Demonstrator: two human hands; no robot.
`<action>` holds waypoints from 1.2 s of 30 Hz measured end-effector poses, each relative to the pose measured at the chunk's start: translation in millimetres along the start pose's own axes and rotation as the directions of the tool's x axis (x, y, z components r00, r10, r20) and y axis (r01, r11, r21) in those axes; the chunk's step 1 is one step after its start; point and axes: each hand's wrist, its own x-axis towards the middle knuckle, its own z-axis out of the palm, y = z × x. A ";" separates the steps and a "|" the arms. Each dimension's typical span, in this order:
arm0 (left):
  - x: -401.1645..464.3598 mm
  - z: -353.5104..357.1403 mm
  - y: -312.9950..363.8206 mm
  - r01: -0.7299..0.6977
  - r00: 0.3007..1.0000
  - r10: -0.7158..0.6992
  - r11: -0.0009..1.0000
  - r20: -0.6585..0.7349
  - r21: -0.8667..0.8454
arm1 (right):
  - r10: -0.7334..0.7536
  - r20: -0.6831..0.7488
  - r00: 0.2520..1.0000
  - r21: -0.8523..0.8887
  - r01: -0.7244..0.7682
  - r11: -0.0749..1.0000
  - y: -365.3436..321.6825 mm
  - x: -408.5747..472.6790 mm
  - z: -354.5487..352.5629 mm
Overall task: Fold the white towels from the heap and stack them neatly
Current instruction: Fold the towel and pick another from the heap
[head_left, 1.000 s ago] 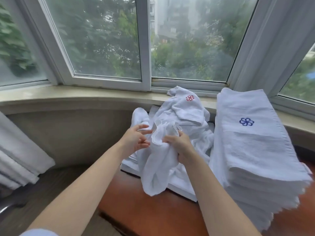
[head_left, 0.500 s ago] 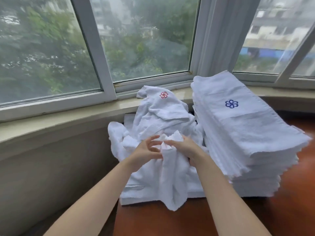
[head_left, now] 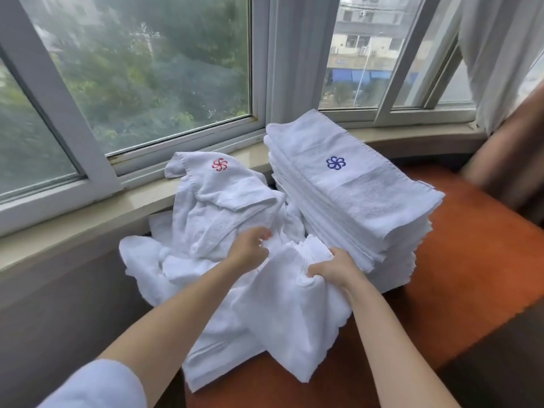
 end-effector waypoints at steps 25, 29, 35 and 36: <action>76.7 18.7 28.7 -0.446 0.890 0.349 0.541 0.292 0.713 | 0.200 0.196 0.960 -0.378 -0.114 0.919 25.8 18.4 -20.9; 59.7 -32.8 39.4 -0.384 0.871 0.482 0.546 0.096 0.744 | 0.111 0.215 0.970 -0.356 -0.028 0.934 -1.9 6.6 -12.8; 34.8 -109.8 28.8 -0.202 0.846 0.521 0.508 -0.111 0.837 | 0.030 0.219 0.975 -0.362 0.053 0.931 -25.1 -8.4 -0.9; 32.7 -119.2 24.3 -0.175 0.851 0.510 0.497 -0.123 0.850 | 0.013 0.219 0.976 -0.355 0.067 0.932 -26.6 -9.1 1.5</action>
